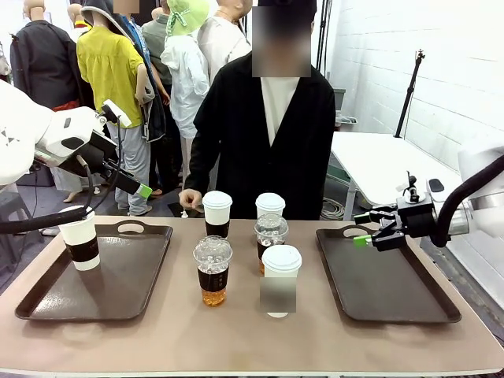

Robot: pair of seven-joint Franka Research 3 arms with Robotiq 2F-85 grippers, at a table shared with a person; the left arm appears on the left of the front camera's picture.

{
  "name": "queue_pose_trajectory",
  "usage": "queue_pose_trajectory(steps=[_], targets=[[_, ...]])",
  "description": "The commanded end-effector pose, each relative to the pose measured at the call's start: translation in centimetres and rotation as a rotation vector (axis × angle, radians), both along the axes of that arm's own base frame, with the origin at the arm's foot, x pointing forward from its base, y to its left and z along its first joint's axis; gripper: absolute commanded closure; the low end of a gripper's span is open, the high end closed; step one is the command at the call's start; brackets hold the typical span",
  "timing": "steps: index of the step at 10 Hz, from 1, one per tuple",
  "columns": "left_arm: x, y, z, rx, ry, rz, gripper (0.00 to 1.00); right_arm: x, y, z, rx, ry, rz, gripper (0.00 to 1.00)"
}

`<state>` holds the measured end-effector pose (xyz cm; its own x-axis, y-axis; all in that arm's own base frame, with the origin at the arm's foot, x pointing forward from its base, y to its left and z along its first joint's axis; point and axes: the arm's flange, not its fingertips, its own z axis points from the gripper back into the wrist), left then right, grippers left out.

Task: Distribute the coffee onto the tray.
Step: Pick up one iced Americano and place it on the right Handle tray.

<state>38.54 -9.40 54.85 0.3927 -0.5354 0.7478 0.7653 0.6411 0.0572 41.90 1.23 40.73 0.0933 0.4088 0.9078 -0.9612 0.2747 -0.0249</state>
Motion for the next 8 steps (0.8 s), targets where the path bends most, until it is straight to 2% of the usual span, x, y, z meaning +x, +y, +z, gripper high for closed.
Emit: queue_pose_trajectory(steps=[1, 4, 8], targets=[[0.0, 0.2, 0.0, 0.006, 0.006, -0.004, 0.0, 2.5, -0.2, -1.1, 0.017, -0.035, 0.028, 0.0], [0.0, 0.2, 0.0, 0.006, 0.006, -0.004, 0.0, 5.3, -0.8, -3.1, 0.04, -0.051, 0.119, 0.0], [0.0, 0.2, 0.0, 0.006, 0.006, -0.004, 0.0, 9.2, -1.1, -5.6, 0.06, 0.008, 0.184, 0.0]])
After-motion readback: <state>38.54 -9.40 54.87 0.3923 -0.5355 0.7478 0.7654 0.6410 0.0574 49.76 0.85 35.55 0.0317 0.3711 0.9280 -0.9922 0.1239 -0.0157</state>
